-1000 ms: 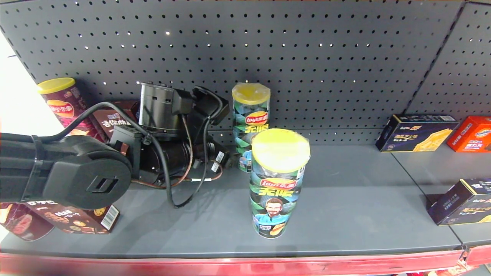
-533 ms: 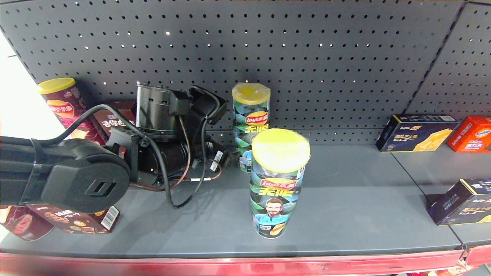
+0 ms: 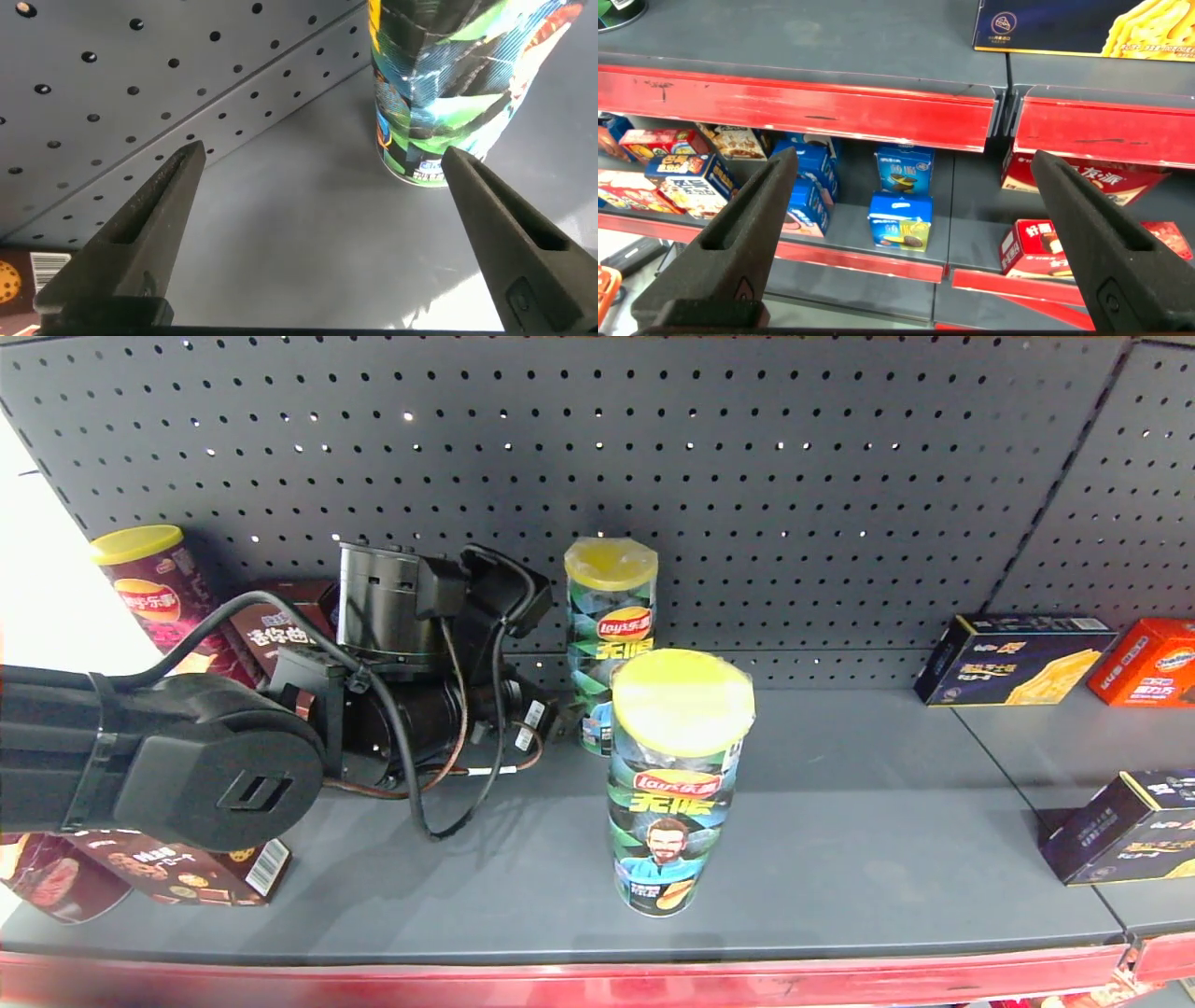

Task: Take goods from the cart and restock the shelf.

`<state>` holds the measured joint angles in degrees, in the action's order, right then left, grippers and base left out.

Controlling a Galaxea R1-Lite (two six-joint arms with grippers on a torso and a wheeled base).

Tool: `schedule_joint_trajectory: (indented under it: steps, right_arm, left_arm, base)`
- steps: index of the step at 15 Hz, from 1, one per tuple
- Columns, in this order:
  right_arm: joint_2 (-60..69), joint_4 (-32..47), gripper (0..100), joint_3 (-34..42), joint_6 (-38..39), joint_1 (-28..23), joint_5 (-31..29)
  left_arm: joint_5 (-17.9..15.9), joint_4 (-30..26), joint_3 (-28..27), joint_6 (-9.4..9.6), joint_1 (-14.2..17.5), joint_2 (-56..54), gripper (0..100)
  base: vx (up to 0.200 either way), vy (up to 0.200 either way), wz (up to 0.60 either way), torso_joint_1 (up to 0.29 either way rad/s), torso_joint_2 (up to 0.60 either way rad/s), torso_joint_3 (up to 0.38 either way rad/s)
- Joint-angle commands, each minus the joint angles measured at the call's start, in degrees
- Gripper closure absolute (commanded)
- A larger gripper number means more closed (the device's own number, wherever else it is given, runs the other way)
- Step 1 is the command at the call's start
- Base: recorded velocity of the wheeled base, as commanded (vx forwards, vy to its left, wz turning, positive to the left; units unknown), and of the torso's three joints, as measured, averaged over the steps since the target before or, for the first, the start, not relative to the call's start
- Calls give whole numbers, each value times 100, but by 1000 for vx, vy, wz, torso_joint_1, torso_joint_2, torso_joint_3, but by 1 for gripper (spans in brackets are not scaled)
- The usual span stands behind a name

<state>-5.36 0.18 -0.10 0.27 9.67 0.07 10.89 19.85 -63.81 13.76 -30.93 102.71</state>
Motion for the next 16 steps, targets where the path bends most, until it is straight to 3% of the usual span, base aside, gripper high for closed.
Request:
schedule_joint_trajectory:
  steps: [1,12,16]
  right_arm:
    - [-9,-1,0,1,0,0,1]
    - [-9,-1,0,1,0,0,1]
    - [-9,-1,0,1,0,0,1]
  left_arm:
    - [1,10,-9,-5,-1,30,0]
    - [1,160,0,-111,17,180,0]
    - [1,160,175,-67,8,-102,0]
  base:
    - [0,0,0,0,0,0]
    - [0,0,0,0,0,0]
    - [0,0,0,0,0,0]
